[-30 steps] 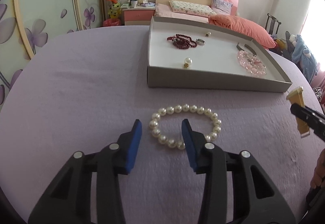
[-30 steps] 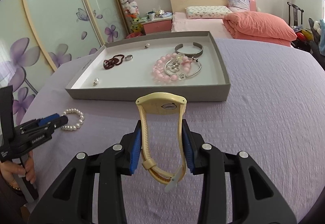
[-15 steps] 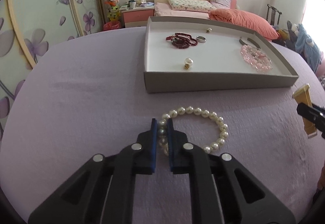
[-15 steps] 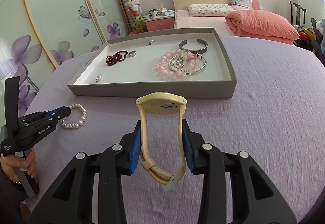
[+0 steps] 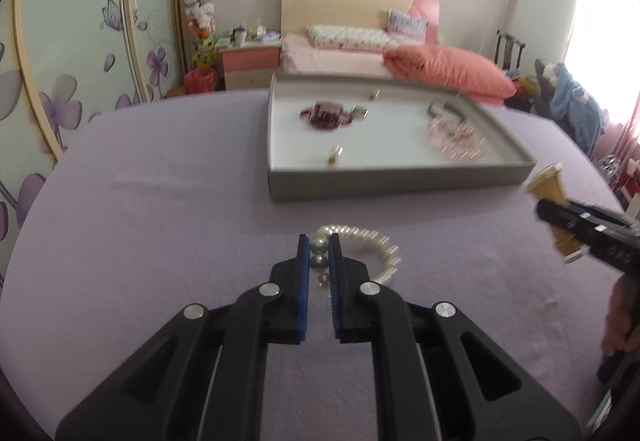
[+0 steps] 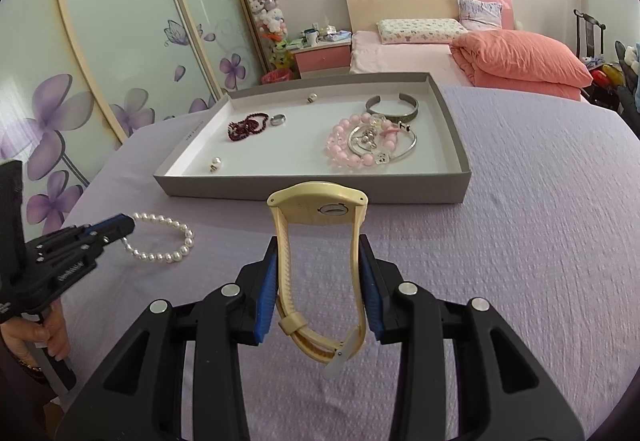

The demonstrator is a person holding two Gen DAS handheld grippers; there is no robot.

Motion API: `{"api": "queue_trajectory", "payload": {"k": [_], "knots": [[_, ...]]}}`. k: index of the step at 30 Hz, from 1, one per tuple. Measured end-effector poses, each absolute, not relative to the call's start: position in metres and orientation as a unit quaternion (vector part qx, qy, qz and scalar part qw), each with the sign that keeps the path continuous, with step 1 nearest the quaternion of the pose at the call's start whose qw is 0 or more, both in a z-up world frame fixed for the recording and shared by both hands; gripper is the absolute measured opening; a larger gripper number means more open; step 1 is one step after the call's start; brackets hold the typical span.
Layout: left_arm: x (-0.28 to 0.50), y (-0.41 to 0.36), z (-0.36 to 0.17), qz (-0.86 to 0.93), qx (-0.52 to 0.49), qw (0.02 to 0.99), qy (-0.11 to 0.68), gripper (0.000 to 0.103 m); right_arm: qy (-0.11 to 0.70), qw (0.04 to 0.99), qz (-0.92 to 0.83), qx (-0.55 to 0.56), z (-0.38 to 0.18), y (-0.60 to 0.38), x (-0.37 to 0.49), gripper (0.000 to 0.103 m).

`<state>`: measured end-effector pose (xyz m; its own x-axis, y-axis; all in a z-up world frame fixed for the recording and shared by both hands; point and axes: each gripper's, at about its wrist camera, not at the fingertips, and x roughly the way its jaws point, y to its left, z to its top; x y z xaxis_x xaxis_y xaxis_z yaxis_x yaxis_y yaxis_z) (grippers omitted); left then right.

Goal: Organize jewelry
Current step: 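Grasp the white pearl bracelet with the left tool while the right tool holds the watch, then carry the pearl bracelet and yellow watch over the grey tray with both tools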

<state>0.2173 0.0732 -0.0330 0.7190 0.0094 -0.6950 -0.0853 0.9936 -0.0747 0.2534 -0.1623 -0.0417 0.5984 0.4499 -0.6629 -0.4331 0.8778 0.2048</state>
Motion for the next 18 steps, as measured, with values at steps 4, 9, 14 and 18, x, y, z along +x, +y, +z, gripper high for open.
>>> {"api": "queue_trajectory", "payload": {"k": [4, 9, 14, 18], "knots": [[0.209, 0.069, -0.014, 0.009, -0.06, 0.934, 0.352, 0.009, 0.368, 0.895, 0.251, 0.012, -0.036, -0.16, 0.249, 0.038], [0.197, 0.066, 0.002, -0.004, -0.071, 0.94, 0.333, 0.009, 0.362, 0.896, 0.257, 0.012, -0.031, -0.159, 0.244, 0.038], [0.188, 0.067, 0.012, -0.008, -0.081, 0.945, 0.316, 0.009, 0.356, 0.898, 0.258, 0.012, -0.027, -0.155, 0.24, 0.038], [0.186, 0.067, 0.02, -0.009, -0.087, 0.948, 0.307, 0.009, 0.351, 0.9, 0.259, 0.006, -0.025, -0.152, 0.237, 0.038]]}}
